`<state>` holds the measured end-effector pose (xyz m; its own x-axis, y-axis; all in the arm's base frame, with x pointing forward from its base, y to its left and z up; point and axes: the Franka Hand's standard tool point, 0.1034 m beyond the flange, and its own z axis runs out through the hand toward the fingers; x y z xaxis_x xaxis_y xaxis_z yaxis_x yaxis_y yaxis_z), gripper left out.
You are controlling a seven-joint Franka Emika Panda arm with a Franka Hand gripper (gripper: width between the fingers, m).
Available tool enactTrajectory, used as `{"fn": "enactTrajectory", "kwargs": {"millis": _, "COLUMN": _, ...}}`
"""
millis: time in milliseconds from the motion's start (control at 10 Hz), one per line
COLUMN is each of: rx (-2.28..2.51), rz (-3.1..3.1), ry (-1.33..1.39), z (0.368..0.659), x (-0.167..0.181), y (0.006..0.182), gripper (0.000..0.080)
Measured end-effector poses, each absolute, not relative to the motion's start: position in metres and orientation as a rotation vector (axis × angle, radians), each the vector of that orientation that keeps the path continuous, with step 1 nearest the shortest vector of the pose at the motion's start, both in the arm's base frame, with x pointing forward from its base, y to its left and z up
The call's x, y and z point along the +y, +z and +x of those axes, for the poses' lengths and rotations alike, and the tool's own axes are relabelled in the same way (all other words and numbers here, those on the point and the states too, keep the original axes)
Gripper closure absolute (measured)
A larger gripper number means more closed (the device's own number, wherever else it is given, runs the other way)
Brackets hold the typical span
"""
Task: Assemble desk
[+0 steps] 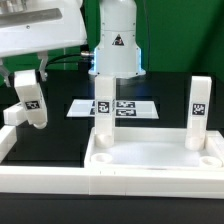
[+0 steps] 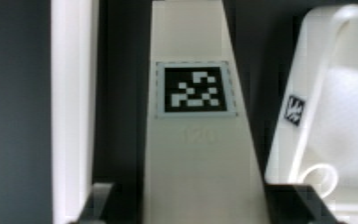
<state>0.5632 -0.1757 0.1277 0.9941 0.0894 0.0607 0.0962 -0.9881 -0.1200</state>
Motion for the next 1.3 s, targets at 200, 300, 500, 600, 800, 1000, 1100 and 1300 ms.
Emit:
{"fn": "enactTrajectory", "kwargs": {"millis": 200, "rx": -0.103, "rz": -3.024, "ry": -0.236, "z": 0.585, "x": -0.167, "y": 0.144, "gripper": 0.0509}}
{"fn": "enactTrajectory", "kwargs": {"millis": 300, "rx": -0.106, "rz": -3.035, "ry": -0.276, "z": 0.591, "x": -0.165, "y": 0.147, "gripper": 0.0509}}
{"fn": "enactTrajectory", "kwargs": {"millis": 500, "rx": -0.096, "rz": -3.036, "ry": -0.268, "z": 0.591, "x": -0.163, "y": 0.146, "gripper": 0.0509}}
{"fn": "enactTrajectory", "kwargs": {"millis": 600, "rx": -0.095, "rz": -3.037, "ry": -0.266, "z": 0.591, "x": -0.164, "y": 0.146, "gripper": 0.0509}}
{"fn": "enactTrajectory", "kwargs": {"millis": 800, "rx": -0.045, "rz": -3.026, "ry": -0.275, "z": 0.597, "x": -0.147, "y": 0.152, "gripper": 0.0509}}
{"fn": "enactTrajectory", "kwargs": {"millis": 1000, "rx": 0.013, "rz": -3.021, "ry": -0.307, "z": 0.617, "x": -0.103, "y": 0.164, "gripper": 0.0509}}
{"fn": "enactTrajectory", "kwargs": {"millis": 1100, "rx": -0.003, "rz": -3.034, "ry": -0.309, "z": 0.626, "x": -0.076, "y": 0.168, "gripper": 0.0509}}
{"fn": "enactTrajectory", "kwargs": {"millis": 1300, "rx": -0.029, "rz": -3.045, "ry": -0.367, "z": 0.629, "x": -0.073, "y": 0.167, "gripper": 0.0509}}
